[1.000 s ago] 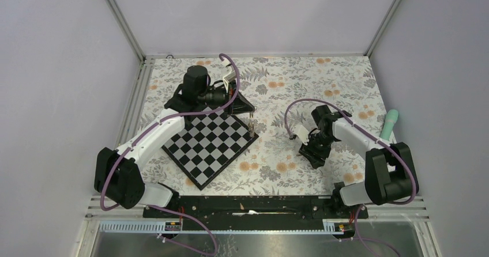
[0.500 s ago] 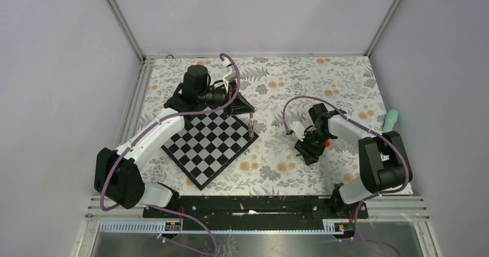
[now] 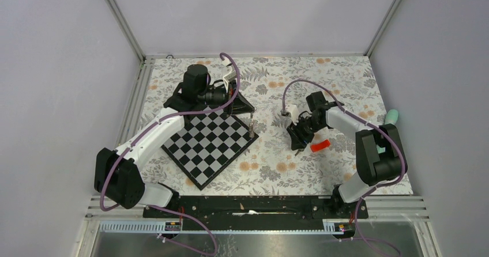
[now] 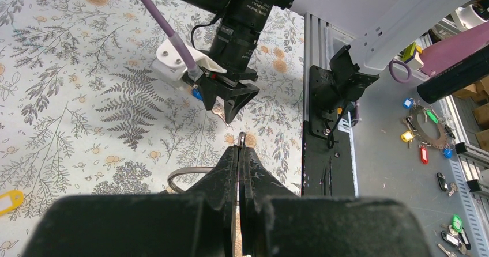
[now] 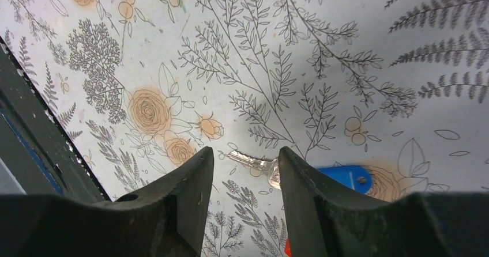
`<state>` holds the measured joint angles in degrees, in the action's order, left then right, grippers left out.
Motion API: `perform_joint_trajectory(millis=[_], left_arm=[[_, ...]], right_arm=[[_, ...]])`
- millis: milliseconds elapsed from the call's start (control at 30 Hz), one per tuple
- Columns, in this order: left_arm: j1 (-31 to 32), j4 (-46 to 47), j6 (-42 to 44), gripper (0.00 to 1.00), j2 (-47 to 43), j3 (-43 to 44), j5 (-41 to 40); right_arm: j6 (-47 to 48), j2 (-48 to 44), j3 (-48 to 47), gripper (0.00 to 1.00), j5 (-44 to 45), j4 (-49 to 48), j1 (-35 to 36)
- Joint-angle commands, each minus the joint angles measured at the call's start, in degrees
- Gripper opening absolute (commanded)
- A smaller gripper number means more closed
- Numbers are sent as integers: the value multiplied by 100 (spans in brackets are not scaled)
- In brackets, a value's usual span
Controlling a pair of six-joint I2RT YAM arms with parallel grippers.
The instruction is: Put the keys on the keyring
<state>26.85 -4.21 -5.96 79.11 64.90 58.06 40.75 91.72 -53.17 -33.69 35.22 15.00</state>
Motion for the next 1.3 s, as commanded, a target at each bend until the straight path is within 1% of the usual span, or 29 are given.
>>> perform_joint_trajectory(millis=[0,67,133,267,433,533,667,867,1100,1267], left_arm=[[-22,108,126,0,-80,303,188],[-22,97,145,0,-72,305,201],[-22,86,156,0,-54,327,217],[-22,-96,308,0,-30,405,273],[-22,-496,689,0,62,529,345],[-22,-684,853,0,120,607,426],[-37,-807,919,0,206,697,561],[-130,-820,909,0,291,688,808],[-213,-826,932,0,307,629,839],[-250,-826,941,0,320,620,829]], right_arm=[[-100,-405,-205,53,34,-79,20],[123,-506,-194,53,278,17,20],[565,-504,-228,53,544,221,21],[1434,-248,-495,53,894,923,23],[2233,75,-763,56,1231,1382,104],[2546,205,-783,59,1391,1398,212],[2789,373,-756,59,1606,1343,374],[3148,351,-493,58,1903,1058,573],[3441,472,-317,53,2112,911,709],[3453,480,-215,44,2165,674,820]])
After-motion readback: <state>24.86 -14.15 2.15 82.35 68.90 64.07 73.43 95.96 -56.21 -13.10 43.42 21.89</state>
